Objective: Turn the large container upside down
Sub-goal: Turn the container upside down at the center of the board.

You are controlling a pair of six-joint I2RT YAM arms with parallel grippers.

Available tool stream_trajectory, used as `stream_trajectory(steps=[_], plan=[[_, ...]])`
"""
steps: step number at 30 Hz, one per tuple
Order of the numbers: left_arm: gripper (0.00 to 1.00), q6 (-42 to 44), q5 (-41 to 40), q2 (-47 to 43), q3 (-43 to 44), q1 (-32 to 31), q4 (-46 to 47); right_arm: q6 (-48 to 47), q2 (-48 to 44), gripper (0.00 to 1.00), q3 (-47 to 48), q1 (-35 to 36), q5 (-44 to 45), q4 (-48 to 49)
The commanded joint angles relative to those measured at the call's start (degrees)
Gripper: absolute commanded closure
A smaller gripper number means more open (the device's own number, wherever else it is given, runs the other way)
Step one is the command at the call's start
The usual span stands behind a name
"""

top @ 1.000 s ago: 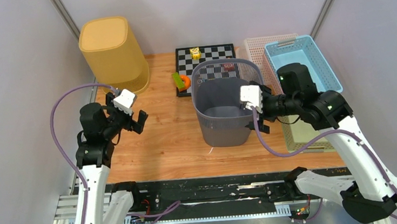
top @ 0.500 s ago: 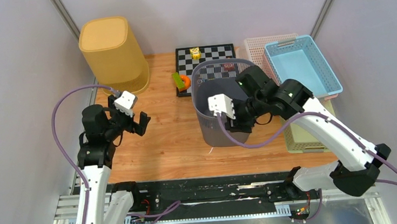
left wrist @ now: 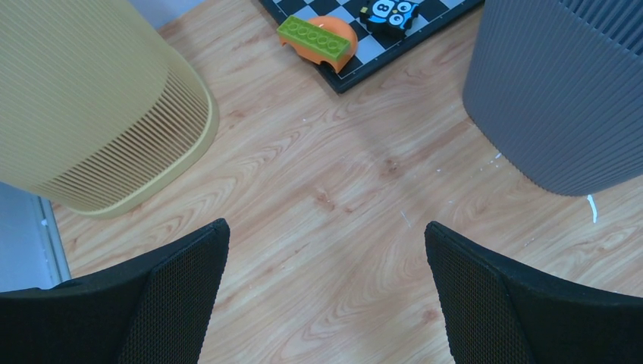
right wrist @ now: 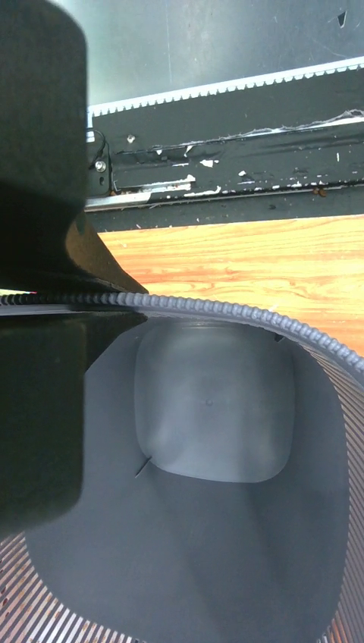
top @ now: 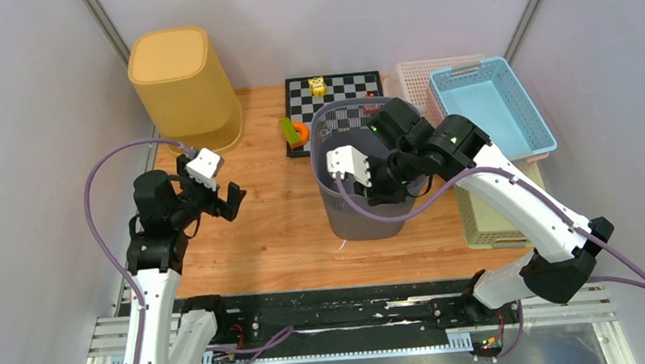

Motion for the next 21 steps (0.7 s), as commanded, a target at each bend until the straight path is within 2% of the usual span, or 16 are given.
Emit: stream_trajectory(steps=[1,3,9,15,21], plan=[[0.0,-0.75,1.64,-0.41,-0.5,-0.2,0.83,1.78,1.44,0.94,2.2,1.96,-0.84,-4.76],[0.0,-0.93,1.62,-0.41,-0.52,-0.2,0.92,2.09,1.92,0.97,2.7,2.48,-0.84,-5.15],[0.0,-1.1,1.68,-0.36,-0.67,-0.2,1.06,4.05,2.96,0.97,5.78,3.51,-2.24,-5.52],[0.0,-1.32,1.55,-0.3,-0.59,-0.23,1.21,12.35,4.13,0.97,13.52,3.52,-5.24,-2.38],[0.0,-1.36,1.36,-0.39,-0.67,-0.2,1.17,18.86,5.91,0.97,16.88,2.25,-9.69,1.17]])
